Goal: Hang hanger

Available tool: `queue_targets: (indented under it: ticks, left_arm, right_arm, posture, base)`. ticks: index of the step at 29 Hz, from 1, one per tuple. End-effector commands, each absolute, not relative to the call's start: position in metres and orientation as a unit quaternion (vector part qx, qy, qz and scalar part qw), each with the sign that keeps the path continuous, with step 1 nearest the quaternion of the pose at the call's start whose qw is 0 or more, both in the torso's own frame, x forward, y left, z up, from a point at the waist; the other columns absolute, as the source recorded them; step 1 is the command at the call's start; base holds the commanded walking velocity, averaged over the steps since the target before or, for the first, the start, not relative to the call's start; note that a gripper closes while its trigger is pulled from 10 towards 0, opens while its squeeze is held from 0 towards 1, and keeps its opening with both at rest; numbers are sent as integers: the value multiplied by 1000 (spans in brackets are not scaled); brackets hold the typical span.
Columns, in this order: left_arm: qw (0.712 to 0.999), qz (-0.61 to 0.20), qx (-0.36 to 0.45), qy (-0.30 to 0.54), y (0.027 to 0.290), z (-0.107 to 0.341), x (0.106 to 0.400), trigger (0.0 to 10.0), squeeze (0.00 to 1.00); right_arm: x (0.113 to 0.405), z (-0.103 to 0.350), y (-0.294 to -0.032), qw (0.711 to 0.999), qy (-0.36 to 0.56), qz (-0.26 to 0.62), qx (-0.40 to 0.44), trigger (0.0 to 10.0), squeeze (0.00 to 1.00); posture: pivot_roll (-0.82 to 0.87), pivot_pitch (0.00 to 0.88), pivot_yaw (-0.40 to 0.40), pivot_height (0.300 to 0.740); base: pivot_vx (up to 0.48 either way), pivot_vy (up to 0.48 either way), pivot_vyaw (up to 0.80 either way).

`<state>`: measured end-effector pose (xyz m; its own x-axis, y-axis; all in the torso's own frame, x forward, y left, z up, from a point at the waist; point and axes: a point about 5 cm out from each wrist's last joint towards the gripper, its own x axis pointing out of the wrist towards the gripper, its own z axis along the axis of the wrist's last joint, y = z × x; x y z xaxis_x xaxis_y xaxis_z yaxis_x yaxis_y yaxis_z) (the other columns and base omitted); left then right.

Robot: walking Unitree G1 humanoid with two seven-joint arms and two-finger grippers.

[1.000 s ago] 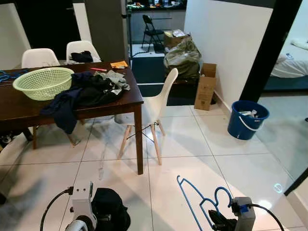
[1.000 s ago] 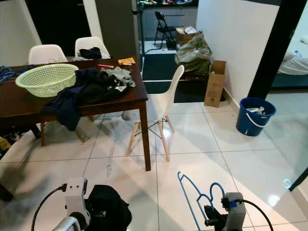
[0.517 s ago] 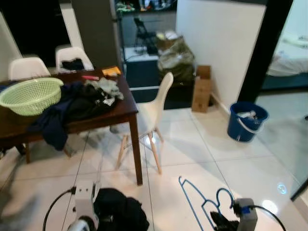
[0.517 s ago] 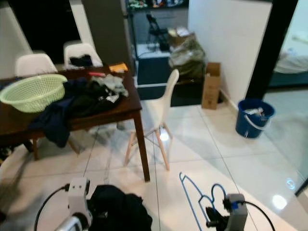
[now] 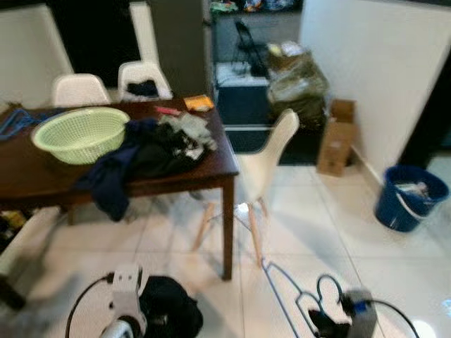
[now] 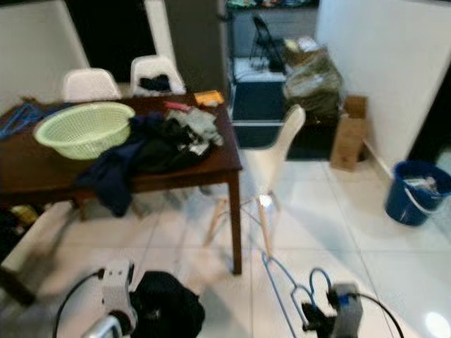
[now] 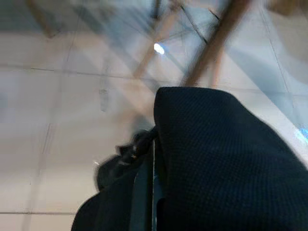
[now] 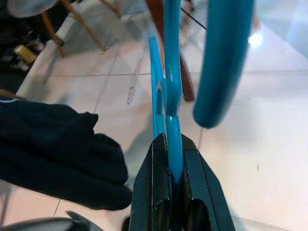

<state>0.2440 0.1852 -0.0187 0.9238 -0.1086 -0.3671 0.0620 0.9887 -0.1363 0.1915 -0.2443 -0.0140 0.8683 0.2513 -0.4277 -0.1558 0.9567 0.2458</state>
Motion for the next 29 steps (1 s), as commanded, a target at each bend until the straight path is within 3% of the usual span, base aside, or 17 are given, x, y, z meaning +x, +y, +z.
queue_targets:
  ticks: [1,5,7,13,14,17,18,19,21,24,29]
  left_arm:
    - [983,-34,-40,176,196,-15,244,10000,0]
    - [989,-106,17,107,190,17,260,10000,0]
    - [978,-203,38,7,180,83,281,10000,0]
    - [952,-291,31,-87,169,158,288,10000,0]
    - [931,-332,2,-150,159,201,289,10000,0]
    - [909,-368,-19,-195,151,233,286,10000,0]
    - [881,-404,-33,-242,142,267,283,10000,0]
    - [881,-404,-33,-242,142,267,283,10000,0]
    - [841,-446,-27,-306,133,315,278,10000,0]
    - [837,-419,-16,-350,142,352,286,10000,0]
    - [855,-370,-5,-364,152,368,298,10000,0]
  right_arm:
    - [194,-14,-234,961,227,117,109,10000,0]
    - [194,-14,-235,962,221,112,118,10000,0]
    - [195,-13,-236,962,218,112,123,10000,0]
    - [195,-13,-236,961,218,114,126,10000,0]
    - [195,-13,-236,961,217,114,127,10000,0]
    - [195,-13,-236,961,217,113,128,10000,0]
    - [196,-13,-236,961,217,112,129,10000,0]
    - [196,-13,-236,961,217,112,129,10000,0]
    - [197,-14,-236,961,222,107,129,10000,0]
    - [197,-15,-236,960,224,103,130,10000,0]
    - [198,-16,-236,960,225,101,130,10000,0]
  posture:
    - [-72,0,17,740]
    - [-70,0,15,740]
    - [-54,0,9,740]
    - [-46,0,6,740]
    - [-45,0,4,740]
    - [-45,0,4,740]
    - [-38,0,-1,740]
    - [-38,0,-1,740]
    - [-42,0,0,740]
    - [-44,0,2,740]
    - [-44,0,2,740]
  base:
    - [277,0,506]
    - [293,0,127]
    - [281,0,0]
    - [286,0,0]
    - [315,0,0]
    - [325,0,0]
    - [341,0,0]
    - [341,0,0]
    - [345,0,0]
    - [354,0,0]
    - [364,0,0]
